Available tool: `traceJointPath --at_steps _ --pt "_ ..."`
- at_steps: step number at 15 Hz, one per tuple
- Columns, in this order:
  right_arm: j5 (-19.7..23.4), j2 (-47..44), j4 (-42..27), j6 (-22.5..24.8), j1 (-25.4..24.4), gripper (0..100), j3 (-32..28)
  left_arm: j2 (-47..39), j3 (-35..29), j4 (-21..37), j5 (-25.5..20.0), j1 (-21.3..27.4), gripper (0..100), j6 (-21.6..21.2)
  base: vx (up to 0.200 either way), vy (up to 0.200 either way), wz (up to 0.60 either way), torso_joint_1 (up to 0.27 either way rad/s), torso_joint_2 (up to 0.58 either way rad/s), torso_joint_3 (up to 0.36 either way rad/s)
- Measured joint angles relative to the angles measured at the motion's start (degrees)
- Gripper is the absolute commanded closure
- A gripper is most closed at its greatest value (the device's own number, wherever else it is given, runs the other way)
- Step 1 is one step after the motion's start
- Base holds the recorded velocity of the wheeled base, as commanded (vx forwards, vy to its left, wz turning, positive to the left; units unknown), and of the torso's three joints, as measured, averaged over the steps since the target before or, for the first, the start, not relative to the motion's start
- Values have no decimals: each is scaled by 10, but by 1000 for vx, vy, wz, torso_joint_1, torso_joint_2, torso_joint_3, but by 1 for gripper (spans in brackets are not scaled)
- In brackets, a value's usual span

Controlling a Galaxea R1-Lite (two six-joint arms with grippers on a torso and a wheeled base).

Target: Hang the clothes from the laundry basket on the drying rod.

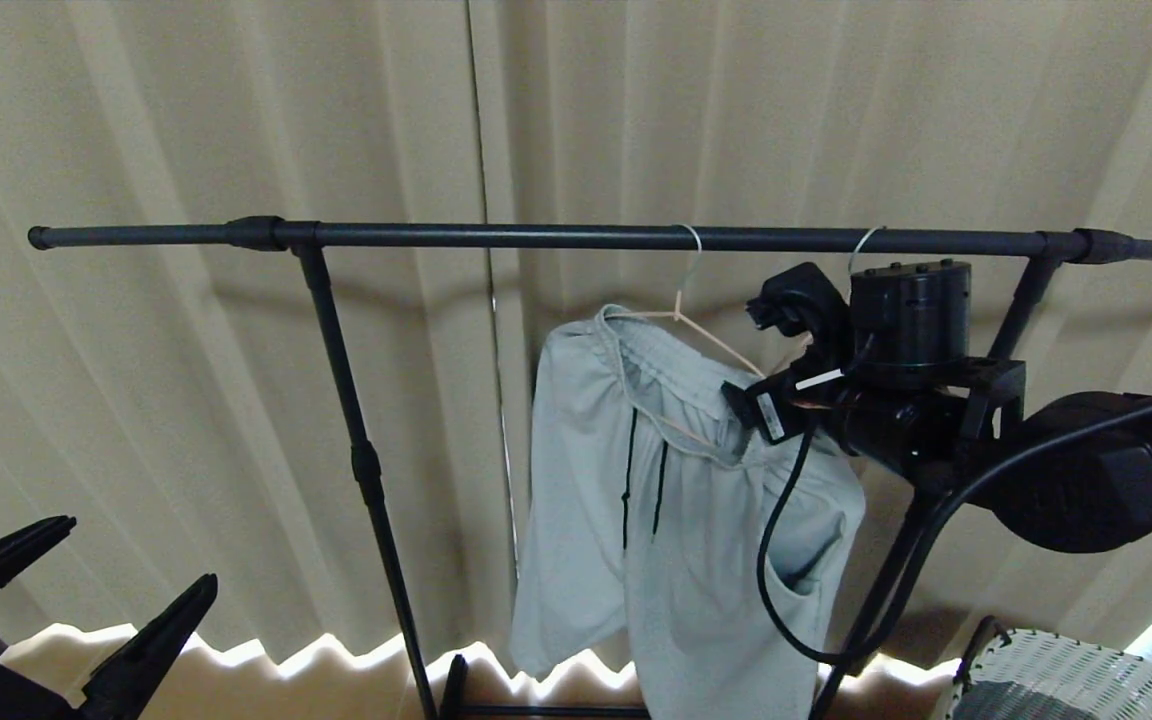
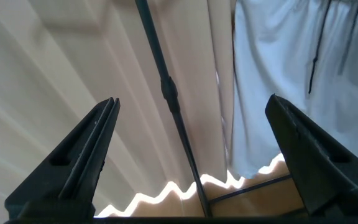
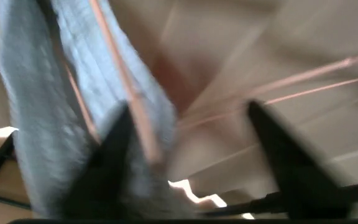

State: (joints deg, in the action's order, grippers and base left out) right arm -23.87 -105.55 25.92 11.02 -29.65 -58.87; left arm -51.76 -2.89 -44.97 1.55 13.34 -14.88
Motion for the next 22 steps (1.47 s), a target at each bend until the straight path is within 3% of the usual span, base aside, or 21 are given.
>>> traceJointPath --at_steps 2,7,12,14,19,22 --pt "65 4 61 1 -6 0 37 0 -1 0 0 0 0 0 0 0 0 0 0 0" --pt "127 9 148 1 -13 0 84 0 -1 3 0 0 0 0 0 0 0 0 0 0" --pt "150 42 270 -13 -11 0 146 6 -1 9 1 -2 0 0 0 0 0 0 0 0" --pt "150 61 304 -56 -9 0 166 8 -2 9 3 -4 0 1 0 0 0 0 0 0" --pt "149 138 331 -101 44 0 253 21 0 9 6 -6 0 1 -120 0 0 4 1 0" --pt "148 196 336 -96 89 0 322 54 15 9 6 -37 0 1 -200 0 0 -7 1 4"
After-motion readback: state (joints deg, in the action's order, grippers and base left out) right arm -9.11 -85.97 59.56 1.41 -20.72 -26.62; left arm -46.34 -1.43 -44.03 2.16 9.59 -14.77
